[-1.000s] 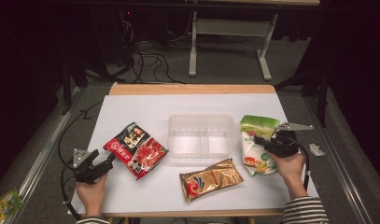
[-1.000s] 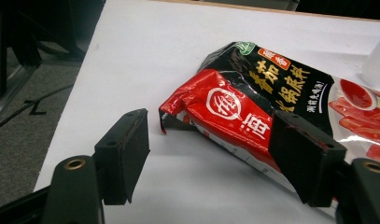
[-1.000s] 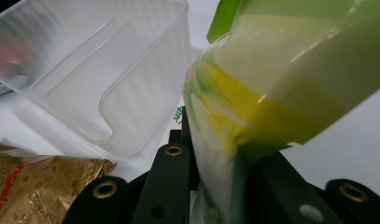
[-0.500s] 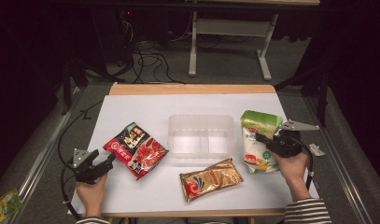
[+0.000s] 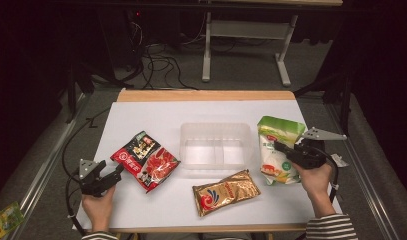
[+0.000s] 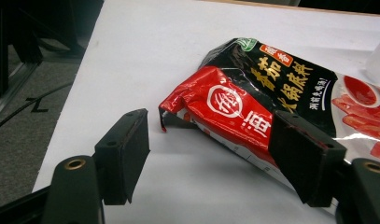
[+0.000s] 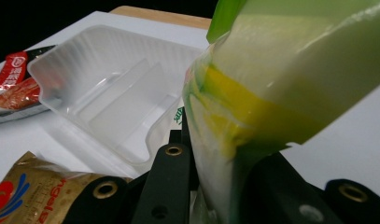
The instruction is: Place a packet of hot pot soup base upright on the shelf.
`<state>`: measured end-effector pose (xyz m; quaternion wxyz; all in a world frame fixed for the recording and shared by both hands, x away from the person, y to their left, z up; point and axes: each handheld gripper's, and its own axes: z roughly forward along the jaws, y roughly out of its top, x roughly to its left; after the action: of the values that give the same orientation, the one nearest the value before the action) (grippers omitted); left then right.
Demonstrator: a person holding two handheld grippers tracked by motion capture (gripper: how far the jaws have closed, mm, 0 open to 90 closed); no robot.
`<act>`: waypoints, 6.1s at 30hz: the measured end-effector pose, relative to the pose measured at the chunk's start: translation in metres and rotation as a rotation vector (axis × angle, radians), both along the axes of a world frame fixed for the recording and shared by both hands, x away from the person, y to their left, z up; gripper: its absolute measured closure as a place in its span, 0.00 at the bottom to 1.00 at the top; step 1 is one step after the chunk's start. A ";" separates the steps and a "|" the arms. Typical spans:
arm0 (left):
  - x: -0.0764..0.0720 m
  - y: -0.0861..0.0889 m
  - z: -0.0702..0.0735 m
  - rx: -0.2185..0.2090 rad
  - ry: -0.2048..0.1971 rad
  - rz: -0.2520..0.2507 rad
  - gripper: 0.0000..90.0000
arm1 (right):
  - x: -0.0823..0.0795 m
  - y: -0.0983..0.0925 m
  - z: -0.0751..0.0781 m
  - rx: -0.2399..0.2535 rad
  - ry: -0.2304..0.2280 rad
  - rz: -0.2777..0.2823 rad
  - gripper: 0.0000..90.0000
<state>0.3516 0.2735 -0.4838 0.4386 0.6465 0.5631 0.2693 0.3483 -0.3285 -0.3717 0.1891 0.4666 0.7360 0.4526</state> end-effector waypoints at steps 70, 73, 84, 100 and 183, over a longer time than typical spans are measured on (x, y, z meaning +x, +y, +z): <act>0.000 -0.001 0.000 0.009 -0.001 -0.004 0.33 | 0.072 0.094 0.020 0.084 -0.062 -0.003 0.93; 0.000 -0.001 0.000 0.009 0.000 -0.005 0.33 | 0.076 0.095 0.017 0.072 -0.063 -0.020 0.93; 0.000 -0.001 0.000 0.008 0.000 -0.007 0.32 | 0.085 0.105 0.010 0.009 -0.071 -0.049 0.93; 0.000 -0.001 0.000 0.006 -0.007 -0.005 0.32 | 0.088 0.112 0.005 -0.069 -0.086 -0.058 0.91; 0.000 -0.002 0.000 0.014 -0.001 -0.006 0.33 | 0.032 0.084 -0.051 -0.157 0.169 0.119 1.00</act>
<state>0.3516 0.2717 -0.4838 0.4349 0.6511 0.5592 0.2723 0.3803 -0.2441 -0.4231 0.1349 0.4425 0.8088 0.3631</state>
